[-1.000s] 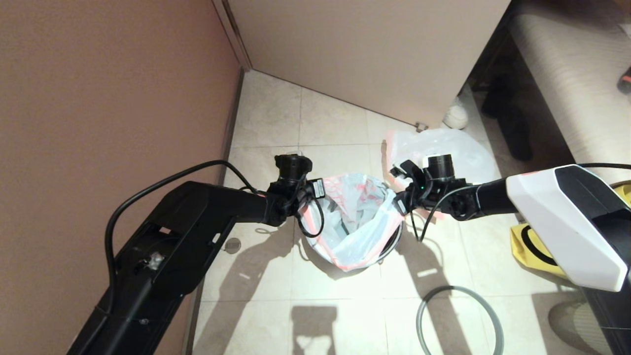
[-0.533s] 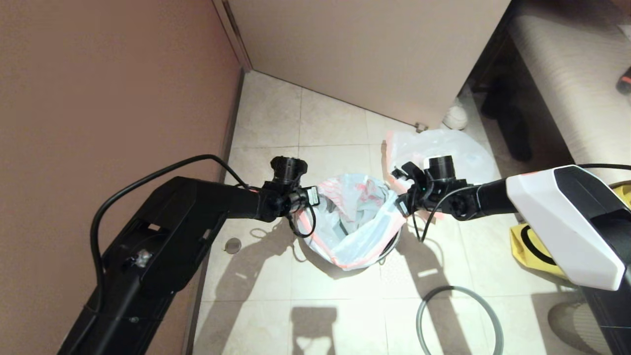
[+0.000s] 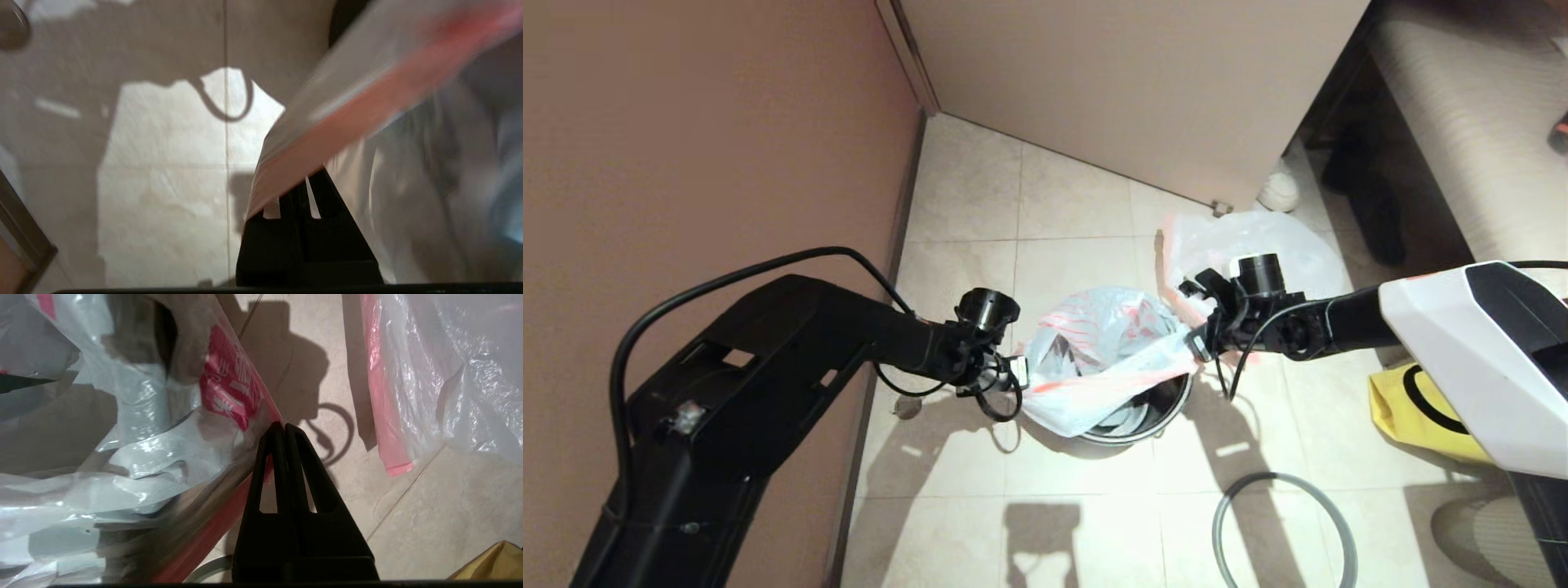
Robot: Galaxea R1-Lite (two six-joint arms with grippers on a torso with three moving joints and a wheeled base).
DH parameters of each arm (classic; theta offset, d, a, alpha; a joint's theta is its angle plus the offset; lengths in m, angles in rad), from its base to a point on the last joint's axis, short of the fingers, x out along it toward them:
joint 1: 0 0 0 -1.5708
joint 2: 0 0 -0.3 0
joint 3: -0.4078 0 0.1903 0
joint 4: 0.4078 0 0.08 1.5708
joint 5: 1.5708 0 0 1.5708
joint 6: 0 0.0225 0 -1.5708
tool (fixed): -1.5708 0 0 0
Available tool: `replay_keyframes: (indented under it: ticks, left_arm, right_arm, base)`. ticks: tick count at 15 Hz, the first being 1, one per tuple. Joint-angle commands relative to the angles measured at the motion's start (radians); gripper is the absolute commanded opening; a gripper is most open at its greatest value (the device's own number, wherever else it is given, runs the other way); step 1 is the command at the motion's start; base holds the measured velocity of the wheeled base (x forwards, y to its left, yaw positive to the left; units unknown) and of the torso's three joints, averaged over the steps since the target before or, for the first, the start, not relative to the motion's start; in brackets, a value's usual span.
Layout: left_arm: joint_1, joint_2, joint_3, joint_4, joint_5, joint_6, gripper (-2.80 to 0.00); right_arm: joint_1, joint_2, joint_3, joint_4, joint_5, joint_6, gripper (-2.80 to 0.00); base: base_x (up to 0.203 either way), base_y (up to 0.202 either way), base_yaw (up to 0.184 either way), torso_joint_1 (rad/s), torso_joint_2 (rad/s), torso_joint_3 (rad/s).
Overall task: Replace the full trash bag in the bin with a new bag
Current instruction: Put the new garbage bag on the trash can
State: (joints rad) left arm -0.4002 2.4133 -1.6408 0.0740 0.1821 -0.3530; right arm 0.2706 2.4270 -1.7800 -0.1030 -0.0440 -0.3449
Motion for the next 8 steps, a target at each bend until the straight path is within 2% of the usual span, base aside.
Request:
replay_keyframes:
  ticks: [1,3,6,8]
  left_arm:
    - [-0.028,-0.062,0.084,-0.013,0.006,-0.032,-2.80]
    - [-0.054,-0.102,0.164,-0.091,0.022,-0.083,-2.80]
    - [-0.099,-0.151,0.329,-0.278,0.109,-0.101,-2.80]
    - [-0.114,-0.207,0.389,-0.343,0.138,-0.103,-2.80]
  right_arm:
    - [0.004,-0.003,0.022,-0.005,-0.016,0.003,-2.80]
    - [0.024,-0.013,0.029,-0.007,-0.032,0.066,-2.80]
    - [0.059,-0.045,0.054,-0.014,-0.062,0.087,-2.80]
    - [0.074,-0.092,0.068,-0.013,-0.067,0.125,-2.80]
  base:
    - [0.000,0.000,0.000,0.000,0.00,0.000]
    - [0.000,0.000,0.000,0.000,0.00,0.000]
    - [0.000,0.000,0.000,0.000,0.00,0.000]
    - [0.000,0.000,0.000,0.000,0.00,0.000]
